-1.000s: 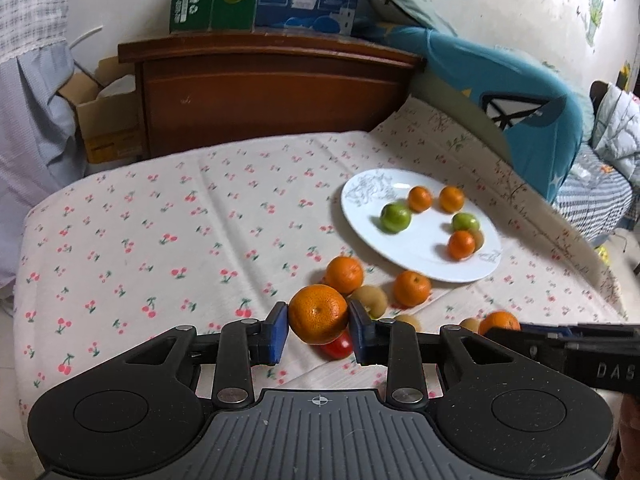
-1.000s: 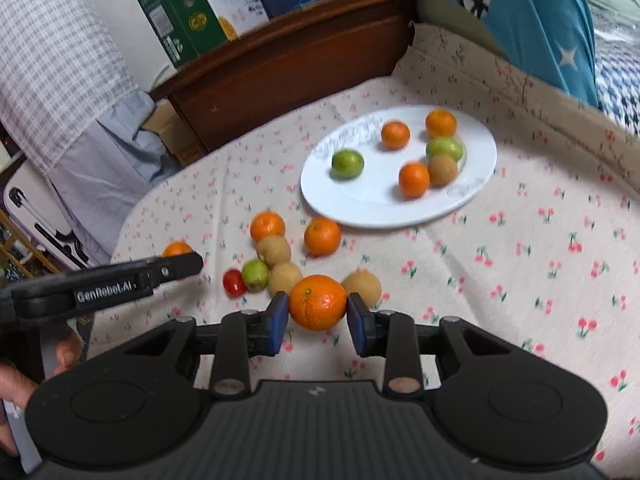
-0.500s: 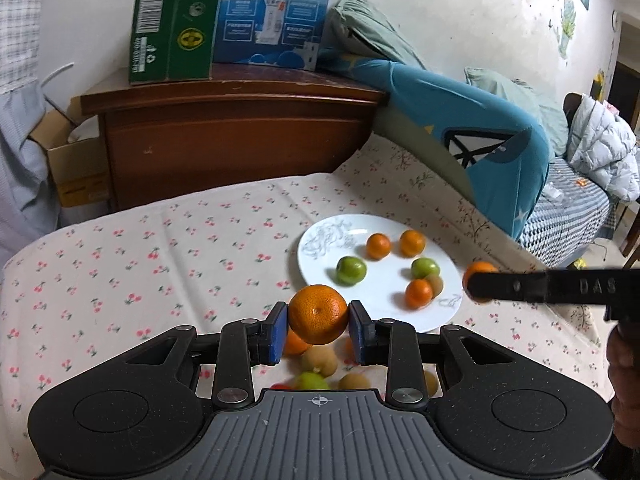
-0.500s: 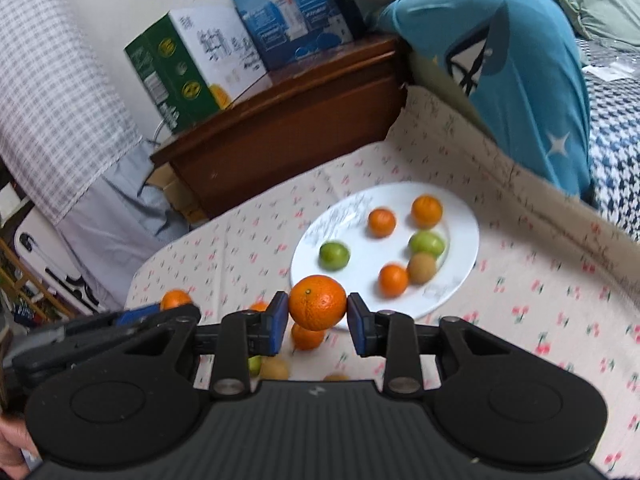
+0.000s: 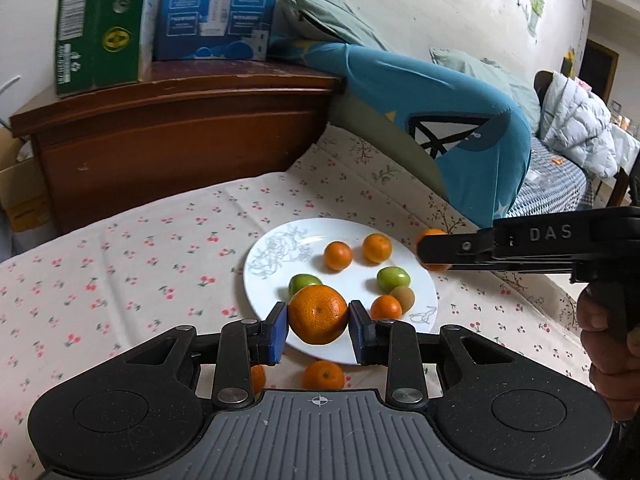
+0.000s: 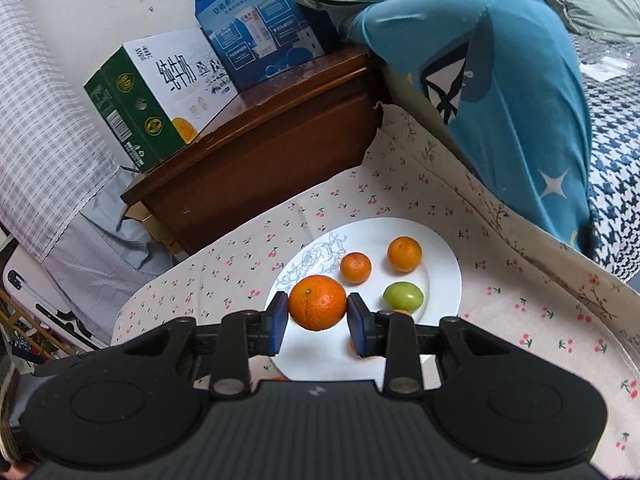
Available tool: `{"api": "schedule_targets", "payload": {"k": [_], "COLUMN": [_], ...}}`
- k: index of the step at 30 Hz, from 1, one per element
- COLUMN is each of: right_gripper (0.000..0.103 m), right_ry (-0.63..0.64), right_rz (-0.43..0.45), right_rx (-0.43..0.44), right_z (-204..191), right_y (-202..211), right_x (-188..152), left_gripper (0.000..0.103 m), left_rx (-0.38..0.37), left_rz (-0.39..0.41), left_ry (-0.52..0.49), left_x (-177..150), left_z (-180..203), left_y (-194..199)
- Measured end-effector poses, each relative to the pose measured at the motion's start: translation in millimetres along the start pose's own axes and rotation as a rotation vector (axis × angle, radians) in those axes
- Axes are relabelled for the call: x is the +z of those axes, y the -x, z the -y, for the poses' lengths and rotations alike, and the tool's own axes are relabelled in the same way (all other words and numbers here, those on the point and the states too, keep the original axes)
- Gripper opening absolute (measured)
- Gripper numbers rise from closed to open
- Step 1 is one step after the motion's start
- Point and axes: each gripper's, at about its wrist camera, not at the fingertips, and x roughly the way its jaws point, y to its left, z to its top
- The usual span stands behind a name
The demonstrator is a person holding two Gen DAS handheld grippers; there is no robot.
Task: Organize fruits
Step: 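Carry both mandarins over the plate and open the left tool to release its mandarin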
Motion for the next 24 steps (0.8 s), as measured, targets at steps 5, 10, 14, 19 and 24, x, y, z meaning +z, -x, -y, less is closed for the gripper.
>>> {"api": "schedule_targets", "payload": {"k": [5, 10, 14, 19, 24], "right_gripper": [0.032, 0.032, 0.032, 0.032, 0.032], "right_ry": [-0.015, -0.021, -0.018, -0.035, -0.060], "right_rz": [-0.022, -0.053, -0.072, -0.087, -0.110], "right_rx": [-0.001, -0.005, -0.009, -0.019, -0.028], "right_z": [3, 4, 4, 8, 12], "right_y": [-16, -34, -46, -59, -70], "right_x": [6, 7, 7, 6, 6], "left_gripper": [0.029, 0.030, 0.030, 0.030, 0.030], "left_rx": [-0.003, -0.007, -0.007, -0.009, -0.009], "left_rz": [-0.023, -0.054, -0.072, -0.092, -0.113], "left_ry": [-0.011, -0.016, -0.016, -0.017, -0.005], "left_x": [2, 0, -1, -3, -4], "left_z": [1, 3, 3, 5, 3], "left_y": [-19, -37, -48, -59, -67]}}
